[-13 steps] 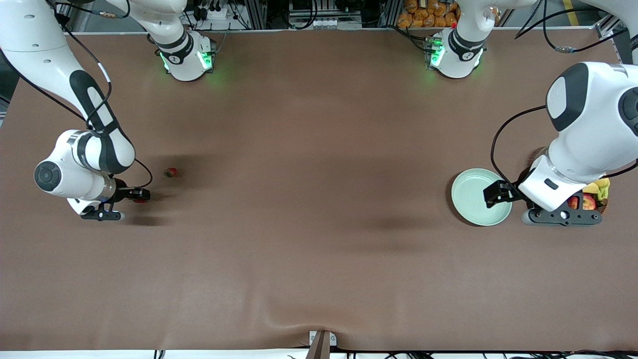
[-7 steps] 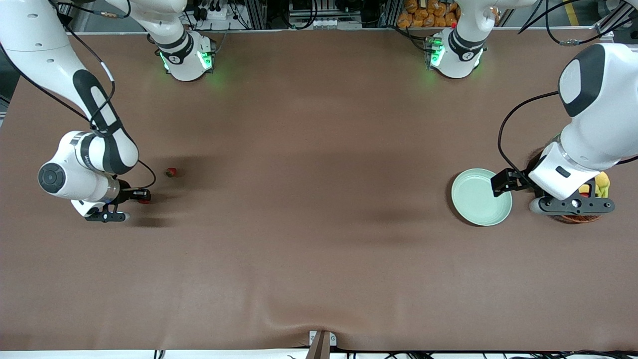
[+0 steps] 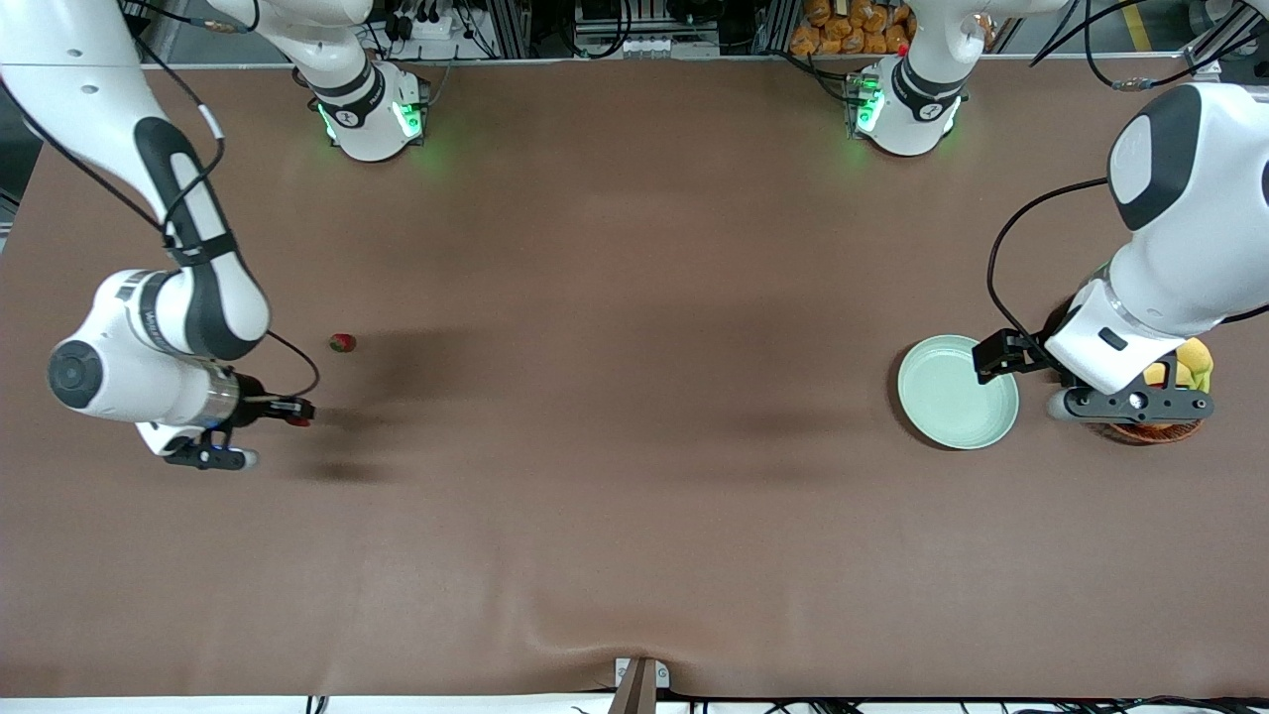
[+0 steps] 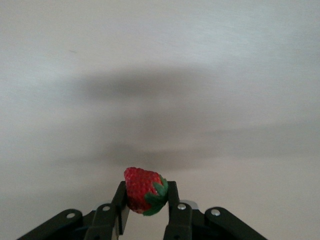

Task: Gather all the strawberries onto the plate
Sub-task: 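Carry the strawberry to mid-table with the right gripper while the left gripper approaches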

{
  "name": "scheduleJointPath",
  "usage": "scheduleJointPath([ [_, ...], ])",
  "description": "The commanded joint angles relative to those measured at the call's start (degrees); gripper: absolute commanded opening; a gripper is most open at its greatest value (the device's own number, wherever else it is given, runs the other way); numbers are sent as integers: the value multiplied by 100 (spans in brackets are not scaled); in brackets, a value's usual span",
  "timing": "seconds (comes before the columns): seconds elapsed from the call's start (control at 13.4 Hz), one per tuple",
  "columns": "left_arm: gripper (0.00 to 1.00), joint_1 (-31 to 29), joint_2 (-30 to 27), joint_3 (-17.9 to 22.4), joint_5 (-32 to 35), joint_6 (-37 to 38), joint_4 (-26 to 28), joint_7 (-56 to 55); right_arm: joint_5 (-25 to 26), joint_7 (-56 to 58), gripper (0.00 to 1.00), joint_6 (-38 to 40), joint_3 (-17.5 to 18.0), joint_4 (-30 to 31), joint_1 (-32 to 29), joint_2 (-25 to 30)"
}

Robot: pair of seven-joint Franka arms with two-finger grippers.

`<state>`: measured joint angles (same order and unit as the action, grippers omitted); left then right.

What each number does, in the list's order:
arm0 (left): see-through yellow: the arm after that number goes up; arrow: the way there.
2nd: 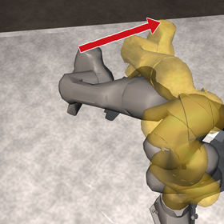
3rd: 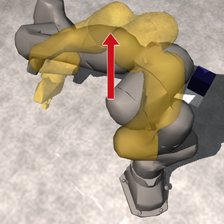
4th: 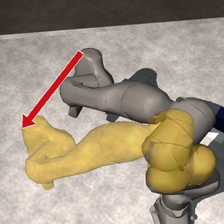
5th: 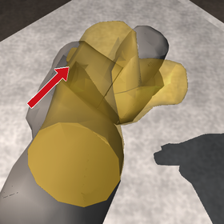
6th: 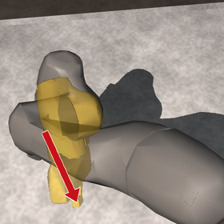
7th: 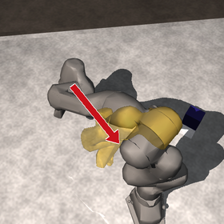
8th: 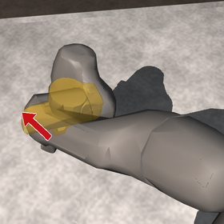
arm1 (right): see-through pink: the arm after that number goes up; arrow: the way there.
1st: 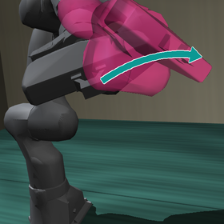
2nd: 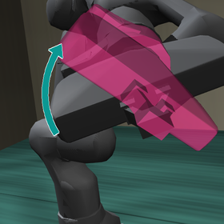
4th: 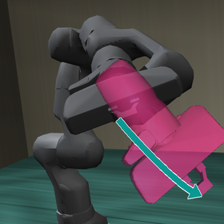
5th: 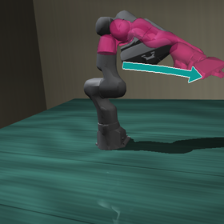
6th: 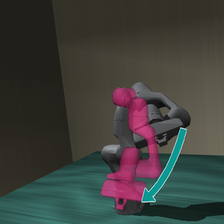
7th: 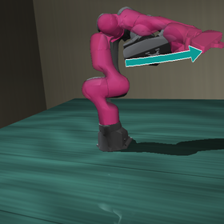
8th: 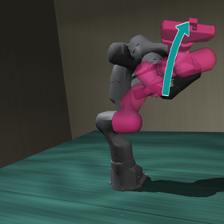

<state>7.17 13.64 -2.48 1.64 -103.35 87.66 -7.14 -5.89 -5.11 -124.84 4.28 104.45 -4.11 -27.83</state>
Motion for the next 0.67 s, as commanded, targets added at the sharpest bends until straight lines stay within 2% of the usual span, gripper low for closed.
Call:
scheduleJointPath([
  [0.0, 100, 39, 15, -7, -76, 17, 5, -33, -419, -1164, 0, 92, -24, -336, 733, -47],
  [0.3, 100, 47, 129, -43, -129, 17, 23, -59, -1396, -2431, 0, 31, -24, -873, 1587, -336],
  [0.6, 100, 249, 296, -60, -93, -97, 93, -68, -1775, -3784, 0, -583, -33, -1260, 2545, -732],
])
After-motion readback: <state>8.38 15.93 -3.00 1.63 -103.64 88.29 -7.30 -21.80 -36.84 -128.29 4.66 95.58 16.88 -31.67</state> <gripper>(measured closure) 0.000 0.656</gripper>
